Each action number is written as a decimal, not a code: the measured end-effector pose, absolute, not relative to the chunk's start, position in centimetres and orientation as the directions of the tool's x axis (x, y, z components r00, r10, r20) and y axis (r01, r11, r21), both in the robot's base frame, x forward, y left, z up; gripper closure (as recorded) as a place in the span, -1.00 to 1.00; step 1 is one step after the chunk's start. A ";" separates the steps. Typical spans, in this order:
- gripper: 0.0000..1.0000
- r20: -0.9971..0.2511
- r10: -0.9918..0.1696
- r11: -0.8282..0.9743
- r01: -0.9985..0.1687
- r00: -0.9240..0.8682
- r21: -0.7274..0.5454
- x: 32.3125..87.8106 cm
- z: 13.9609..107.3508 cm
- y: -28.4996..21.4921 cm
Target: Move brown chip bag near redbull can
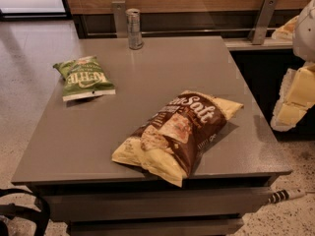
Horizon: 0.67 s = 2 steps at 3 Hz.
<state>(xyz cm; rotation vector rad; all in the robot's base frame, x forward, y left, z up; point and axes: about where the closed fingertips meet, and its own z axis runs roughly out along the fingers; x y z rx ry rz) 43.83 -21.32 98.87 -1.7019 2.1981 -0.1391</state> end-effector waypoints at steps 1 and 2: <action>-1.00 -0.219 -0.953 0.270 -0.917 -0.211 -0.293 43.9 98.9 -21.3; -1.00 -0.227 -0.968 0.164 -0.948 -0.102 -0.272 45.4 96.1 -19.2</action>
Offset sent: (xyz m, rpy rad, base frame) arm 0.0434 0.0595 -0.0861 0.0375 0.0740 0.3499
